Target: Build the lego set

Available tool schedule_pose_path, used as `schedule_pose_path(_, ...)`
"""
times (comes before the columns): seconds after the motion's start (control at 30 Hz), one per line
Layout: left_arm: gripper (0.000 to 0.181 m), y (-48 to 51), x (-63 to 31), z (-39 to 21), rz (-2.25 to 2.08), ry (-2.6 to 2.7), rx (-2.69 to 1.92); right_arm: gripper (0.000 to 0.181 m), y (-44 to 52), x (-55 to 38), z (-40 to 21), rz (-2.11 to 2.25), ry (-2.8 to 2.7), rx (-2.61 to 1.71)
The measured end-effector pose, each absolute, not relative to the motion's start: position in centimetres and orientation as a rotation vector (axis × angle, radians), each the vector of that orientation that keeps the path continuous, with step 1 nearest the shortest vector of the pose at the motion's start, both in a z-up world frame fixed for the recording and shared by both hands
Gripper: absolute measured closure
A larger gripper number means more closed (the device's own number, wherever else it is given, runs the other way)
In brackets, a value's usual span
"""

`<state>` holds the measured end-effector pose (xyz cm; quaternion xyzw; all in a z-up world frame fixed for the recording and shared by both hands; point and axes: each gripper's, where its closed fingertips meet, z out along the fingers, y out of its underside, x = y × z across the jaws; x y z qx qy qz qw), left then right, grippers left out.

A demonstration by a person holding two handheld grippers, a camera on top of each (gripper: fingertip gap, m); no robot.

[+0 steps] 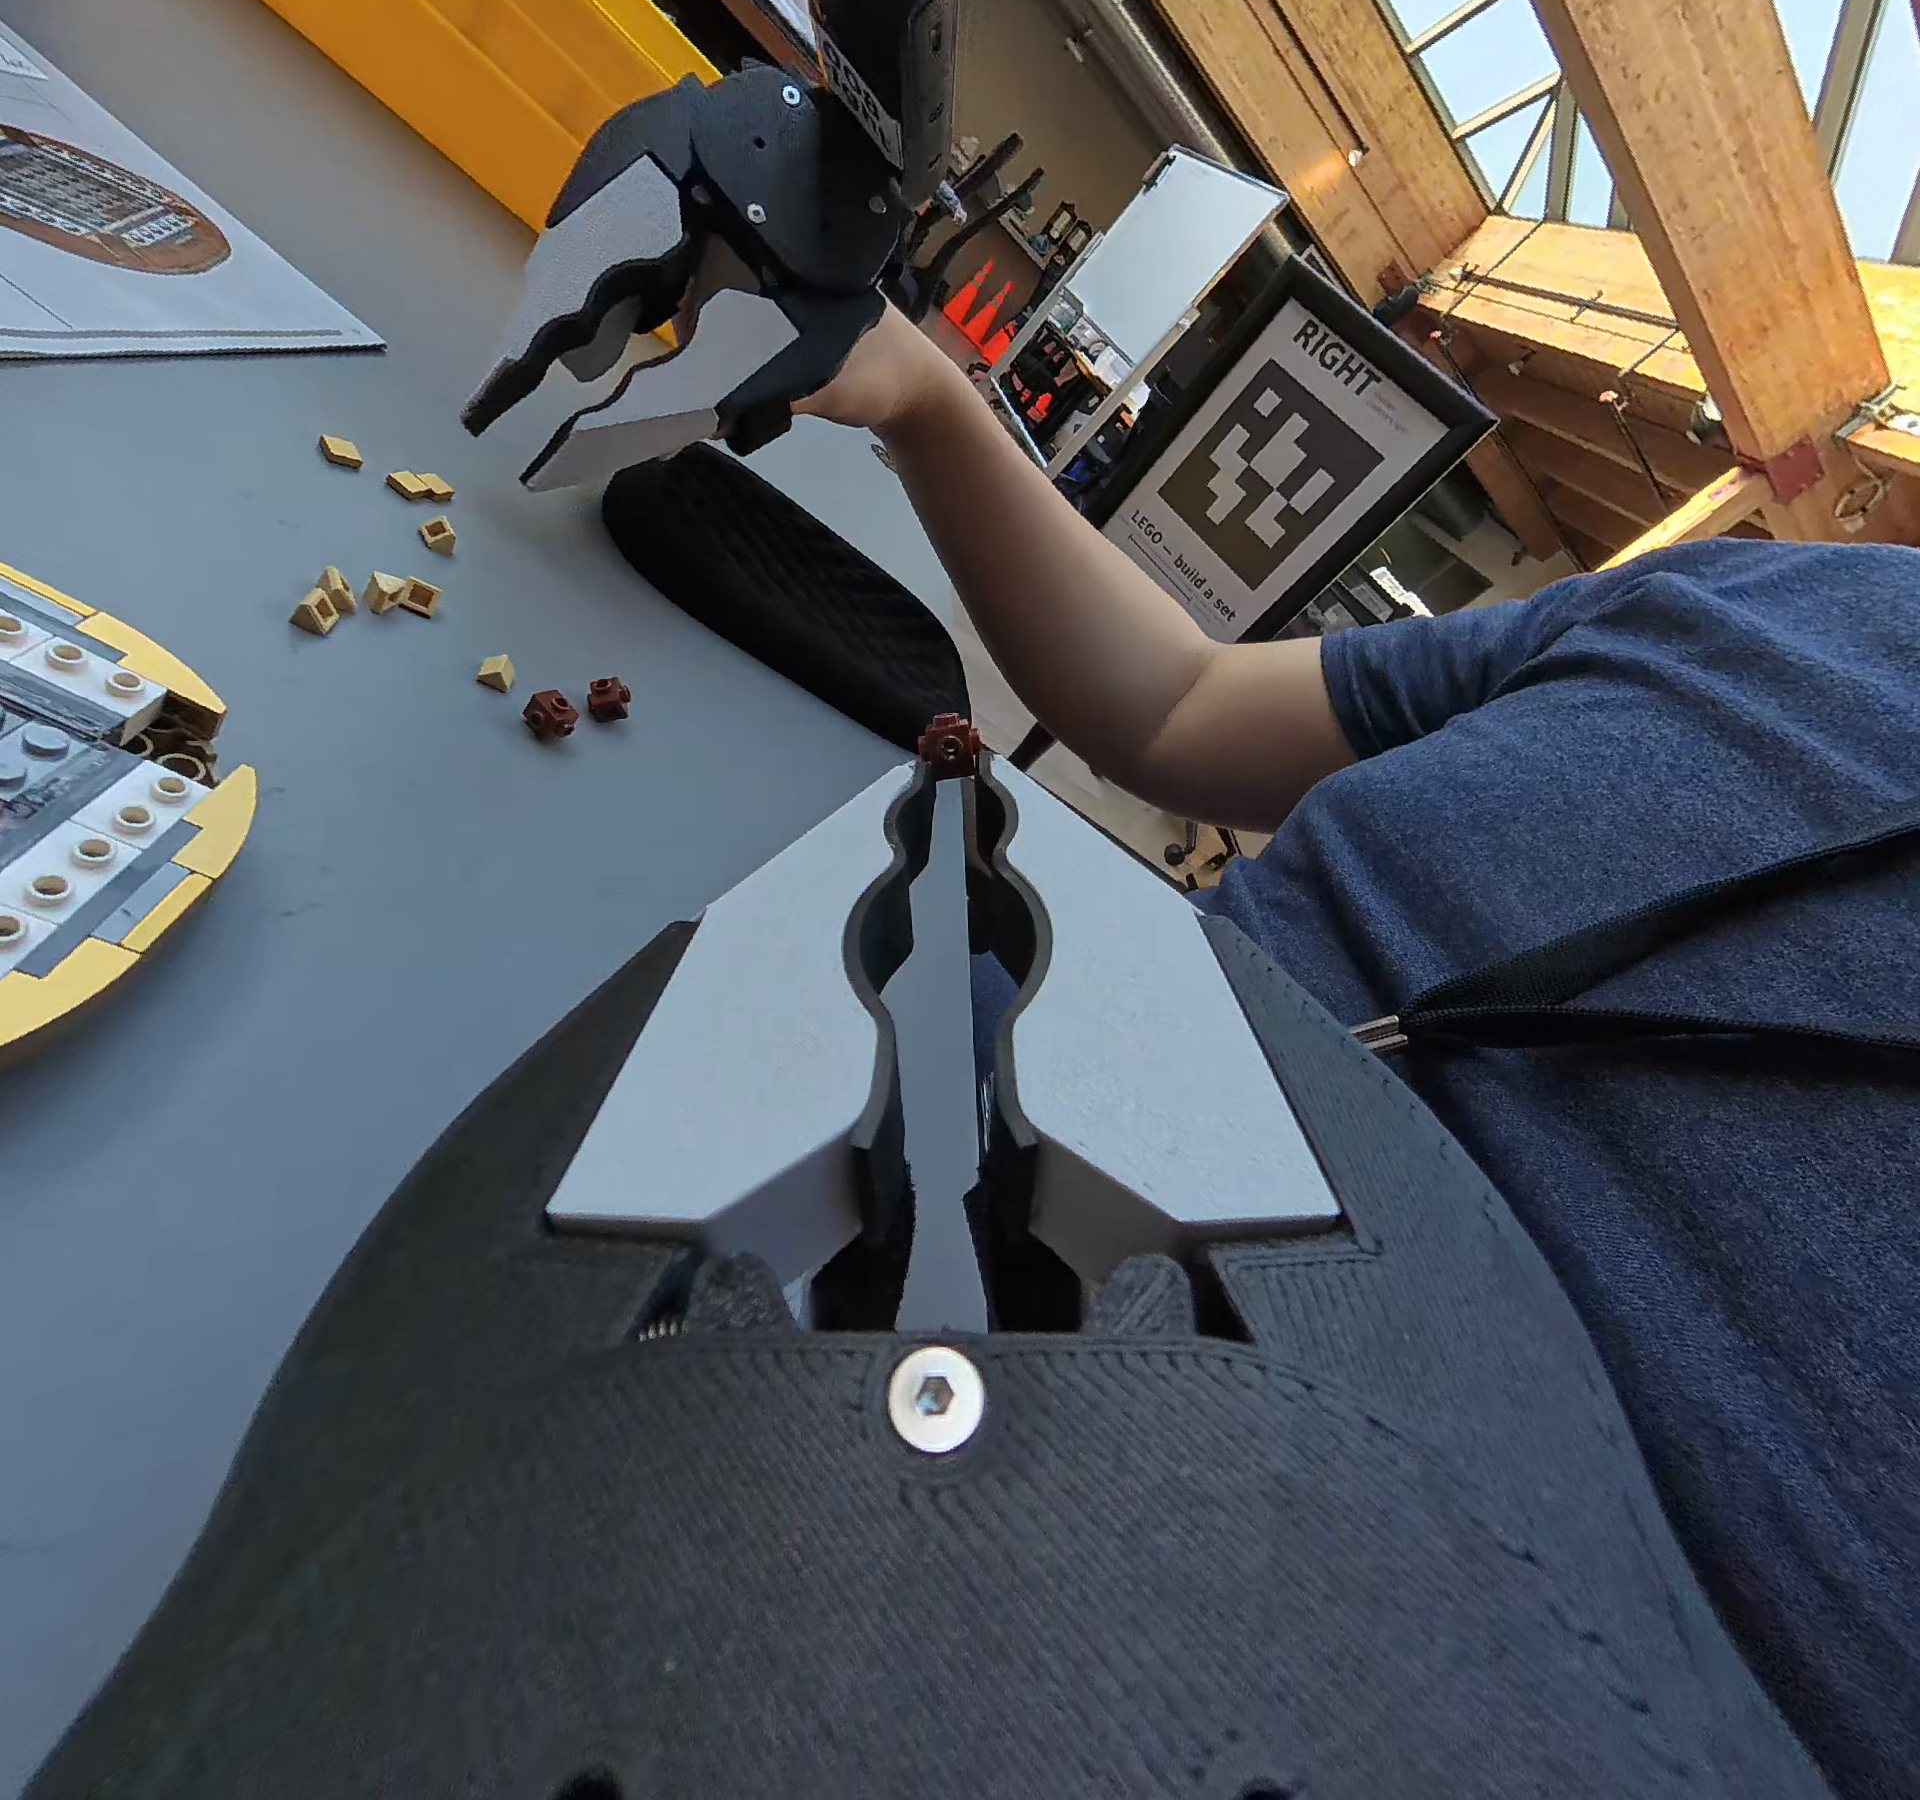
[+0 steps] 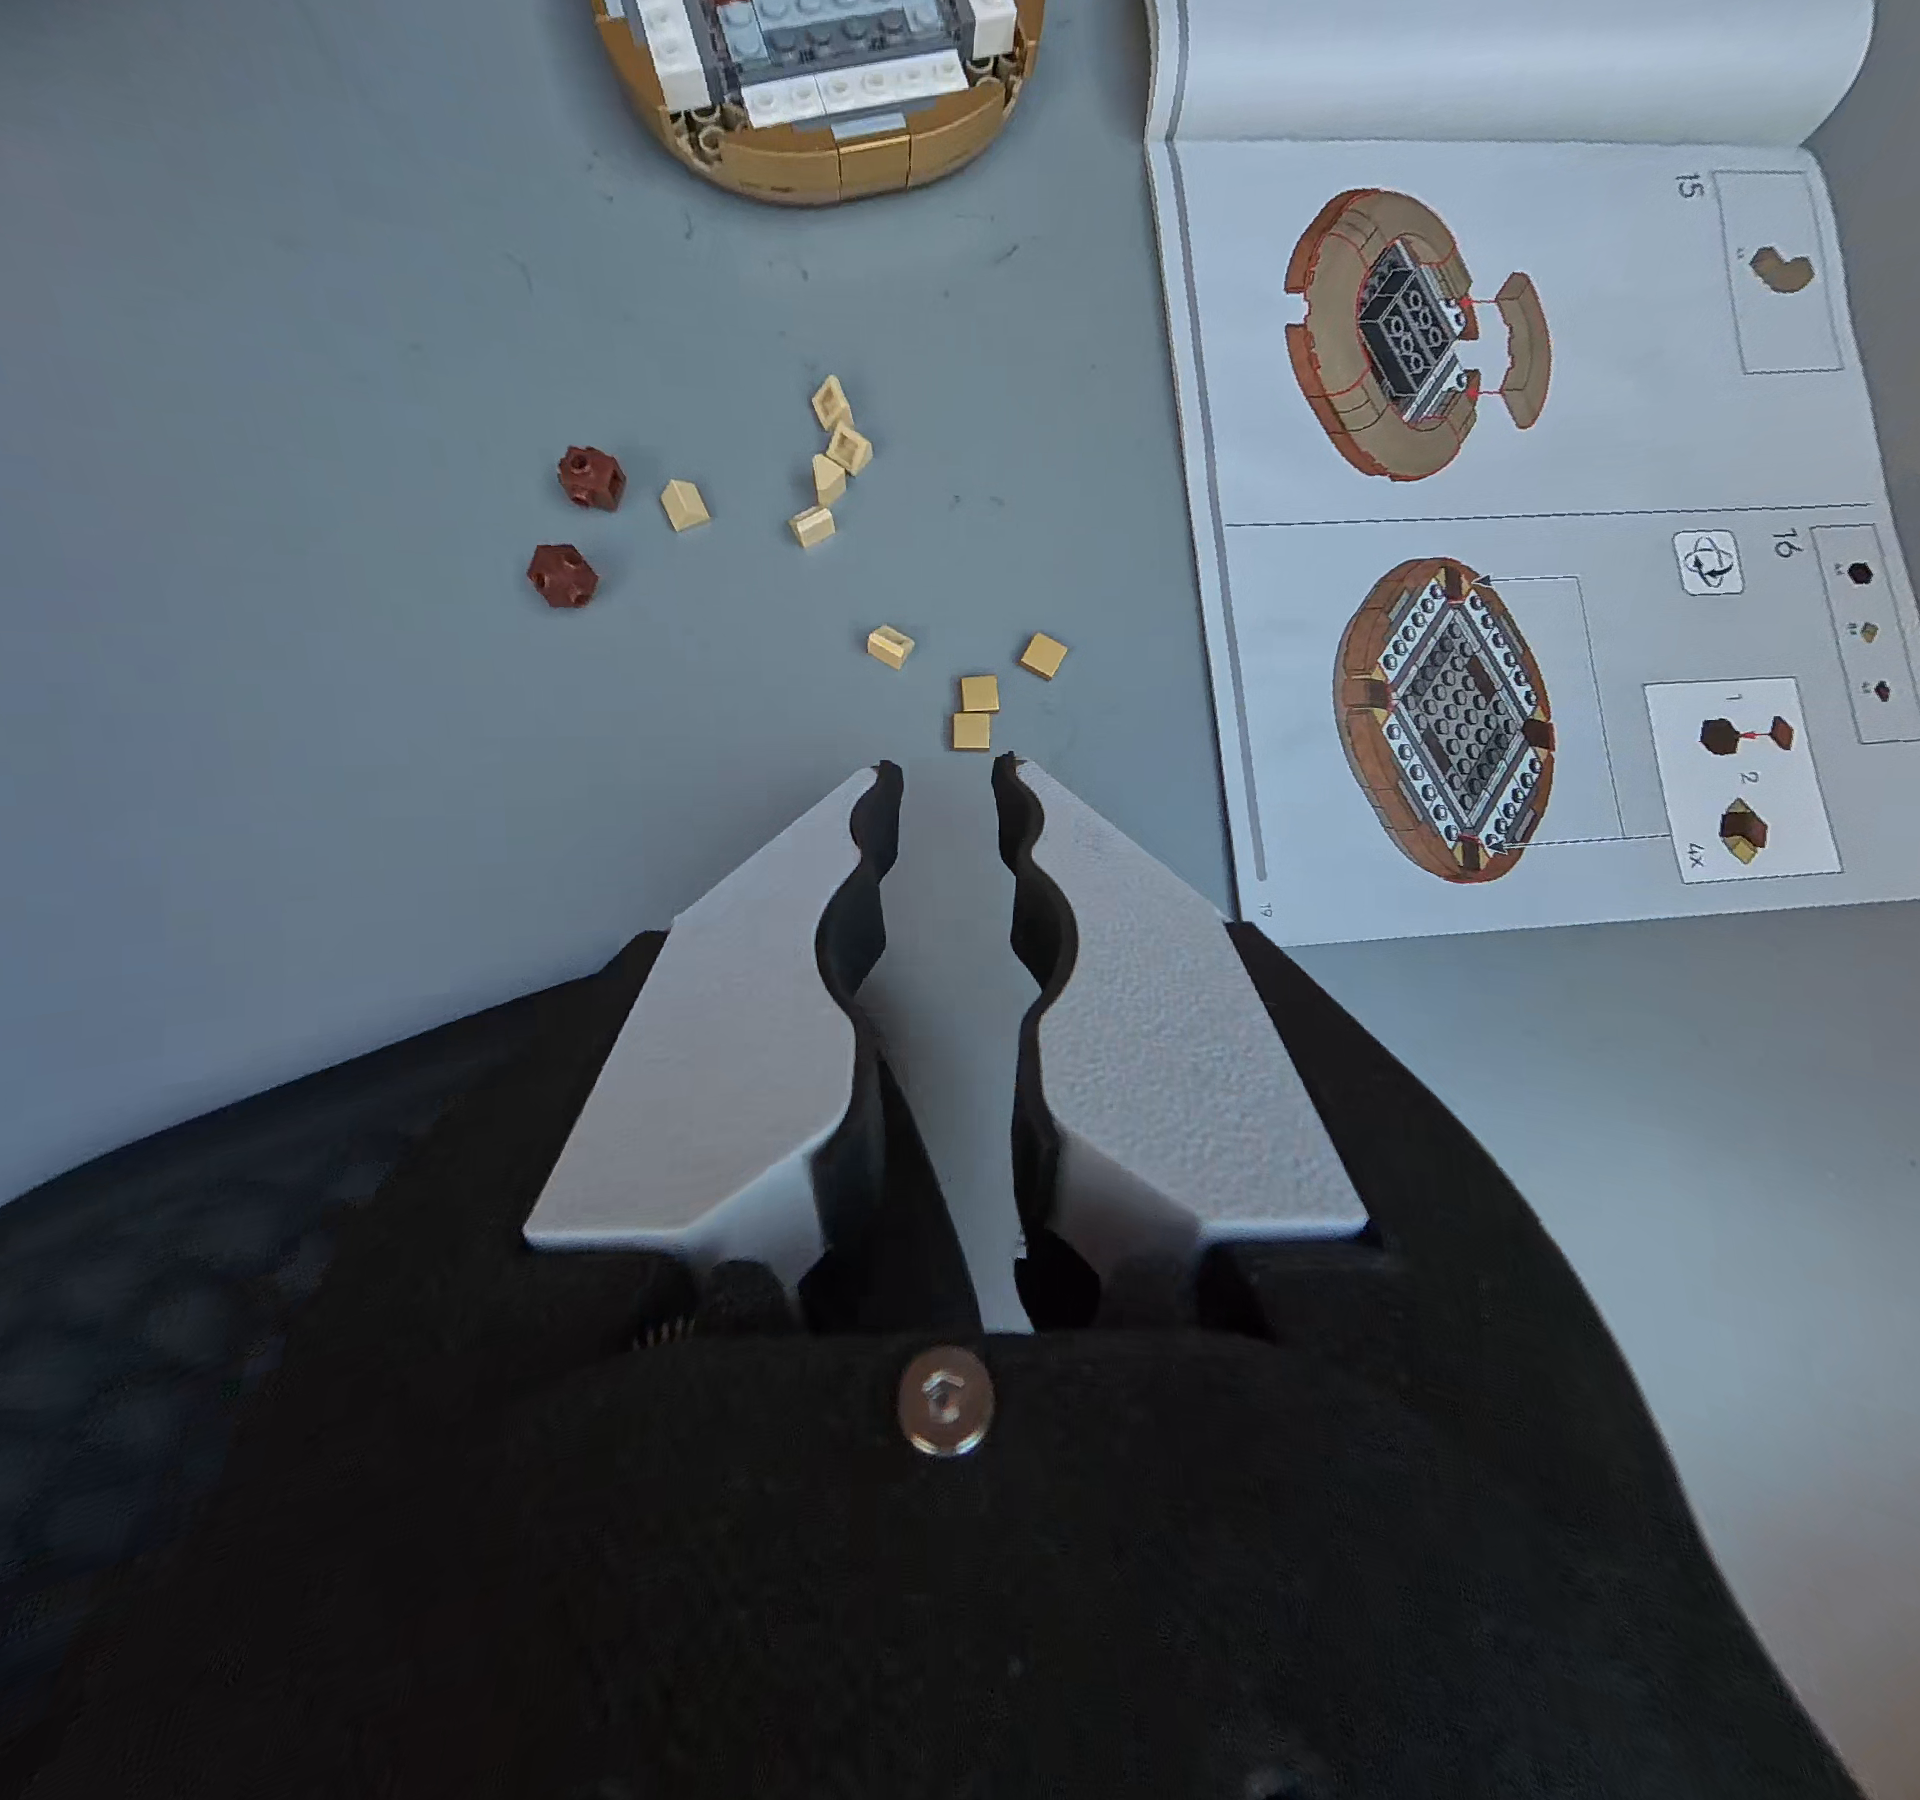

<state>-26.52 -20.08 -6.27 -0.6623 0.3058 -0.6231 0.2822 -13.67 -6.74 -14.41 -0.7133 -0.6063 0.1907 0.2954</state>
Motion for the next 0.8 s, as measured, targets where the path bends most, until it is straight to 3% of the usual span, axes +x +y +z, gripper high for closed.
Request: schedule_pose_path(0.8, 0.175, -20.3, -26.4, -6.2, -1.682, 0.804, -1.745, 0.174, -6.0, -14.8, -16.1, 0.547, -1.645, -1.953)
